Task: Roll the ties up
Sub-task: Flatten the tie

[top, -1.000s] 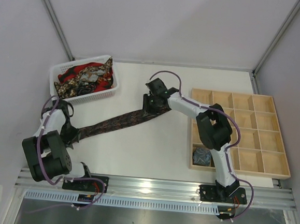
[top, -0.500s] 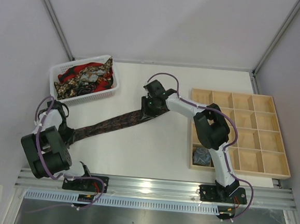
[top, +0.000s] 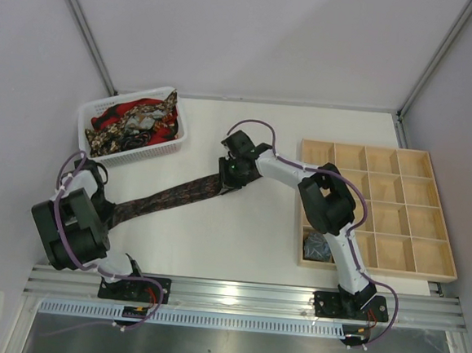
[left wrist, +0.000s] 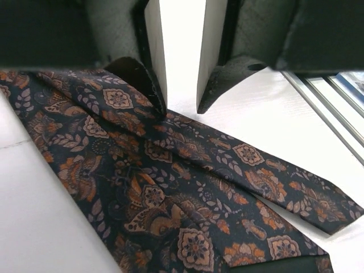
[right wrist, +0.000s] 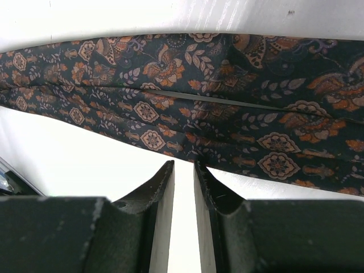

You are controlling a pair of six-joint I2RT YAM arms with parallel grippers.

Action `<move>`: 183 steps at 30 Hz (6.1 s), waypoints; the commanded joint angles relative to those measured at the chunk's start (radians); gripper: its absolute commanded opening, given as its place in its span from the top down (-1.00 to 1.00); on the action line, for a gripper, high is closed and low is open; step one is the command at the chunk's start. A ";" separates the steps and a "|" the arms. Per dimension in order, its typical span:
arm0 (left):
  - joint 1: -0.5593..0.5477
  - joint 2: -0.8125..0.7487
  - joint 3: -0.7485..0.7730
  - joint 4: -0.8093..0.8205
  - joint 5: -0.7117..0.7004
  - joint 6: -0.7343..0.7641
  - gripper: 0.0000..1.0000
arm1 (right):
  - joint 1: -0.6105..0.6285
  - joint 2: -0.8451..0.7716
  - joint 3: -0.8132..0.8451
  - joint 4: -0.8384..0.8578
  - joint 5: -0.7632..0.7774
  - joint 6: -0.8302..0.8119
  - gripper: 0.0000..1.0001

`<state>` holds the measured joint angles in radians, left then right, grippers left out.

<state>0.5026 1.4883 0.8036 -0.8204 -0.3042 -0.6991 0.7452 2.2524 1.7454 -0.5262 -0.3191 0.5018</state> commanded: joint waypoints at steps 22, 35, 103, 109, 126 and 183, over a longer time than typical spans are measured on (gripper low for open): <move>0.011 0.064 0.006 0.092 -0.004 0.010 0.44 | -0.010 0.019 0.026 0.018 -0.021 0.020 0.50; 0.010 0.056 0.003 0.066 -0.007 0.015 0.99 | -0.009 0.033 0.028 0.015 -0.029 0.018 0.51; -0.327 -0.209 0.164 0.257 0.557 0.168 -0.10 | -0.219 0.058 0.163 -0.046 0.055 0.010 0.44; -0.389 -0.148 0.184 0.326 0.639 0.144 0.00 | -0.172 0.036 0.022 0.012 0.040 0.066 0.46; -0.424 -0.140 0.135 0.215 0.504 0.199 0.50 | -0.081 -0.101 0.122 -0.127 0.161 -0.064 0.33; -0.216 -0.152 -0.029 0.167 0.412 0.182 0.74 | 0.094 0.231 0.592 -0.380 0.469 -0.258 0.97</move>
<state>0.2680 1.3128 0.7864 -0.6708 0.0895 -0.5144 0.8349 2.5462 2.3234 -0.8665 0.1318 0.2424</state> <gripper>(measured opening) 0.150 0.028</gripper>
